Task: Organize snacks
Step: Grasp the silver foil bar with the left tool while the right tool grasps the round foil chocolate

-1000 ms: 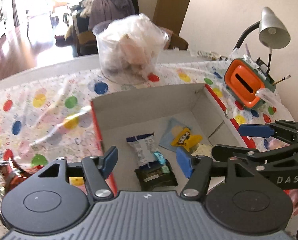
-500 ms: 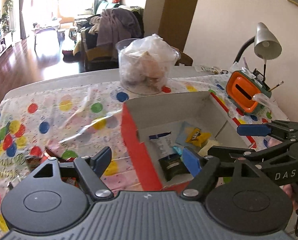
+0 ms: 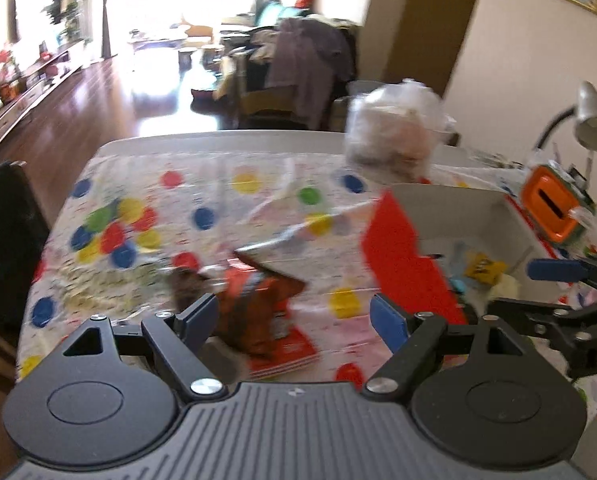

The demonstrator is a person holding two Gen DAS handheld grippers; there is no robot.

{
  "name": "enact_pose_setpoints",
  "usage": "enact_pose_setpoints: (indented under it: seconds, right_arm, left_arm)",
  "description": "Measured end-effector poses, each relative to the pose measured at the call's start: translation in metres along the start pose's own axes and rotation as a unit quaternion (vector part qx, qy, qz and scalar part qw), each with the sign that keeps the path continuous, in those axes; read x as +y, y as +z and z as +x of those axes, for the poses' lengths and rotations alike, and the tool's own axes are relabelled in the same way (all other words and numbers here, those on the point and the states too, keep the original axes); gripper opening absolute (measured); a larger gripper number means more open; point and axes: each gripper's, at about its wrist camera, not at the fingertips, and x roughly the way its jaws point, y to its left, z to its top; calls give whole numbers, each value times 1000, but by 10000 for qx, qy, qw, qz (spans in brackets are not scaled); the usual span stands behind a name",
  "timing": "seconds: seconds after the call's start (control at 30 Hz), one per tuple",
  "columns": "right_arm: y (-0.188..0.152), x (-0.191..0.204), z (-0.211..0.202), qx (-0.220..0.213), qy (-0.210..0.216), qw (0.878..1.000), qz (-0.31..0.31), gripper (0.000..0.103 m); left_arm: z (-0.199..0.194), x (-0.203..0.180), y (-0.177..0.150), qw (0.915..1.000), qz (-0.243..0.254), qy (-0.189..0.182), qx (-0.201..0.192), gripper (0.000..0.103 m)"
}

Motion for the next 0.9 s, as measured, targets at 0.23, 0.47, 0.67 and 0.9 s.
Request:
enact_pose_setpoints:
  seconds: [0.23,0.47,0.67,0.9]
  right_arm:
    - [-2,32,28,240,97,9996,-129,103]
    - [-16,63,66,763,161,9968,-166,103]
    - [-30,83,97,1221,86,9924,-133,102]
    - [-39,98,124,1686,-48,9856,-147,99]
  left_arm:
    - [6,58,-6,9984,-386,379,165,83]
    - [31,108,-20,9920,-763,833,566,83]
    - [52,137,-24,9840,-1139,1087,836,83]
    - [78,146,-19,9763,-1470,1031,1210,83]
